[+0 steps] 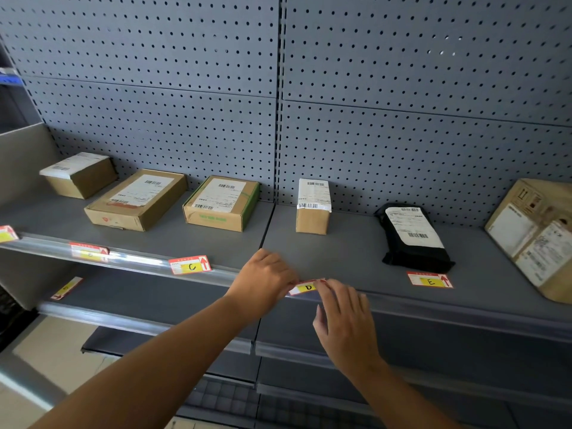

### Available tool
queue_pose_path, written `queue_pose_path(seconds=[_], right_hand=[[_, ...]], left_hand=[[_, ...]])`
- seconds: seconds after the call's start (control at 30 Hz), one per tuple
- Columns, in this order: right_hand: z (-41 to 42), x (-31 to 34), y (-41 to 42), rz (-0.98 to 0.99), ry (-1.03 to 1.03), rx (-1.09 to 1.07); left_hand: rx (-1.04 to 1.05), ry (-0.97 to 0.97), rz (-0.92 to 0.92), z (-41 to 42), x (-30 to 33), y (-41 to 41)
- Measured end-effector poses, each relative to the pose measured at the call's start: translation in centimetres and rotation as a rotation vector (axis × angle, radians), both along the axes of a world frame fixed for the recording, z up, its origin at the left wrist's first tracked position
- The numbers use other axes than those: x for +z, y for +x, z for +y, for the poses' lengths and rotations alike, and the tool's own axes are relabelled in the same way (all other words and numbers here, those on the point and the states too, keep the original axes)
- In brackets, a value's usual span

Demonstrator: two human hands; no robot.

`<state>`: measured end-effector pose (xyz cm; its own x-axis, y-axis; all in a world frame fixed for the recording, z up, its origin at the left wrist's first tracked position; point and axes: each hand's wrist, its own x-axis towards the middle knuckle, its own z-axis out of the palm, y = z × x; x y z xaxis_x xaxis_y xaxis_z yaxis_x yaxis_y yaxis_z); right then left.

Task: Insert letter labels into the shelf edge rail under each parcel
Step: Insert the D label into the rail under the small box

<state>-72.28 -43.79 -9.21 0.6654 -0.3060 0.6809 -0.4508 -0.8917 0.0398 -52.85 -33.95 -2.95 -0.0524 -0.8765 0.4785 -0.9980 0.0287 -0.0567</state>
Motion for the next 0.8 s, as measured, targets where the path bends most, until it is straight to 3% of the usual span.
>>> queue_pose_path(seconds=[0.33,0.6,0.8], right_hand=[[-0.6,-0.4,-0.6,0.102,0.003,-0.024],[-0.7,-0.3,-0.9,0.138,0.025,-0.004],[-0.8,0.3,-1.0,0.112,0.123,-0.002]], left_hand=[[0.014,0.007,-0.098,-0.1,-0.5,-0.4],[0.049,0.004,-0.060,0.7,-1.4,-0.3],[0.018,-0.114,0.052,0.9,-1.7,-0.3]])
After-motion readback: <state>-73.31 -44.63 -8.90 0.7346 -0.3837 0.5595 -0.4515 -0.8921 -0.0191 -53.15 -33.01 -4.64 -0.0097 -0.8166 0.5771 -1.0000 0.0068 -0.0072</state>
